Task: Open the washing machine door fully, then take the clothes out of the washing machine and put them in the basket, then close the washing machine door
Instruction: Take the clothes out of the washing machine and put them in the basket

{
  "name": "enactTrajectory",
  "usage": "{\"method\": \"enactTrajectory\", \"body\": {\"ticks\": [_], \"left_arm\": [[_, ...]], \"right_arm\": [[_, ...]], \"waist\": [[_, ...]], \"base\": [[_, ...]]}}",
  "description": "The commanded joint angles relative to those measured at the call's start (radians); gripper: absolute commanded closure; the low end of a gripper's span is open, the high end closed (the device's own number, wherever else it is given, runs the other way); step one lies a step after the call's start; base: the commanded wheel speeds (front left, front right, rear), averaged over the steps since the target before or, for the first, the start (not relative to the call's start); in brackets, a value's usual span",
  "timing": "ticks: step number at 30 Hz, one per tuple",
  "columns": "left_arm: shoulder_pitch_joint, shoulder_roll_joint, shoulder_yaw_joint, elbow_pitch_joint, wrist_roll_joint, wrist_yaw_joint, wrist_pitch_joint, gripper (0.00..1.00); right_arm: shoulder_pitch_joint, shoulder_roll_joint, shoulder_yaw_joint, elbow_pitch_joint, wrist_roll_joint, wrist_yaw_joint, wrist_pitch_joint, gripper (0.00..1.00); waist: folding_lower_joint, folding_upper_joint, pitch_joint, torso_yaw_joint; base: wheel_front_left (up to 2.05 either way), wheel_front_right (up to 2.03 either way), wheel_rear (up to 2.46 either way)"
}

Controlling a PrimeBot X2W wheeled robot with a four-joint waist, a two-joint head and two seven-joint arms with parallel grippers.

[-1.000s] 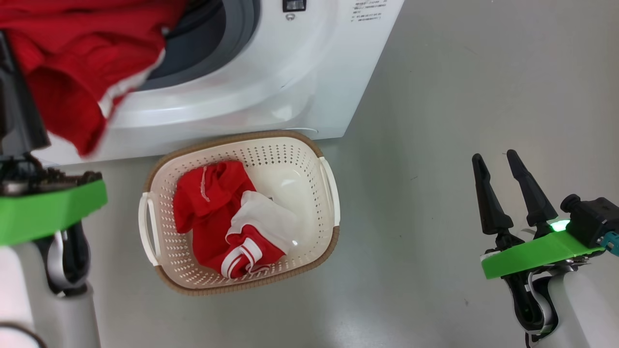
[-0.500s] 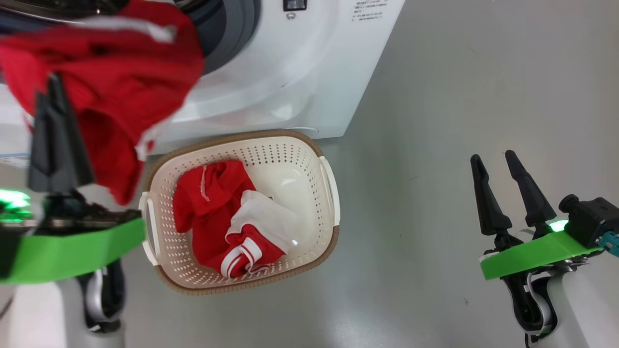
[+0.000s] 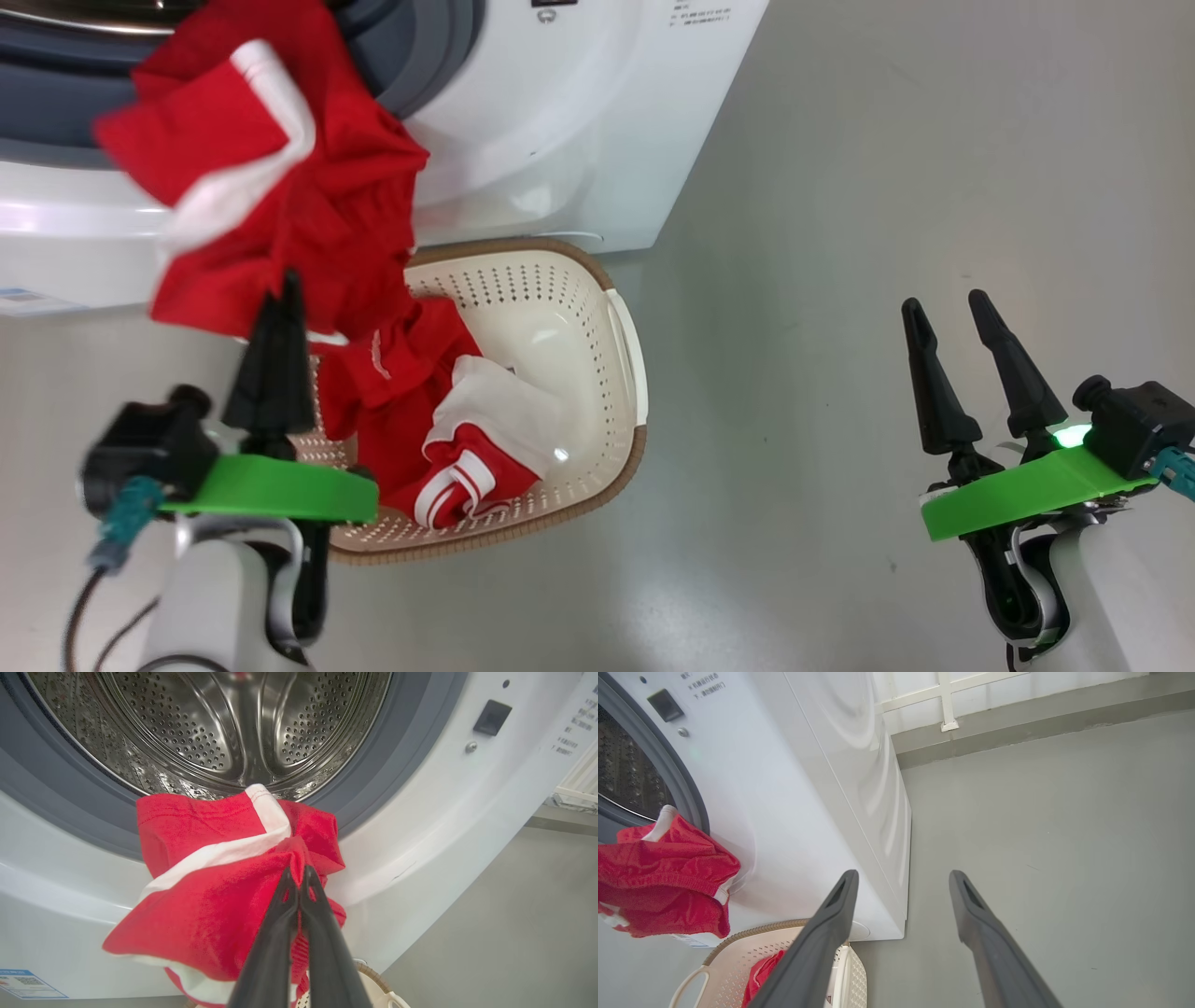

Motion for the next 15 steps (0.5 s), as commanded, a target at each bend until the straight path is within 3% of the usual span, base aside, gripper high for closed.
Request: {"method": "enactTrajectory", "body": {"ticks": [1, 7, 15], "left_arm": [[0.009, 0.025, 0.018, 0.011, 0.005, -0.011, -0.004, 1.0], [-0.047, 0.025, -0.022, 0.159, 0.009, -0.025, -0.004, 1.0], [-0.126, 0.025, -0.047, 0.329, 0.016, -0.032, -0.004, 0.91]], "right_arm": [[0.007, -0.006, 0.02, -0.025, 0.011, 0.007, -0.006, 0.0], [-0.007, -0.002, 0.023, -0.029, 0.01, 0.007, -0.006, 0.0], [-0.028, 0.003, 0.031, -0.031, 0.011, 0.007, -0.006, 0.0]], "waist": [[0.0, 0.0, 0.012, -0.004], [0.0, 0.0, 0.046, -0.009], [0.0, 0.0, 0.086, -0.022]], "base": [[0.0, 0.0, 0.0], [0.0, 0.0, 0.0], [0.0, 0.0, 0.0]]}}
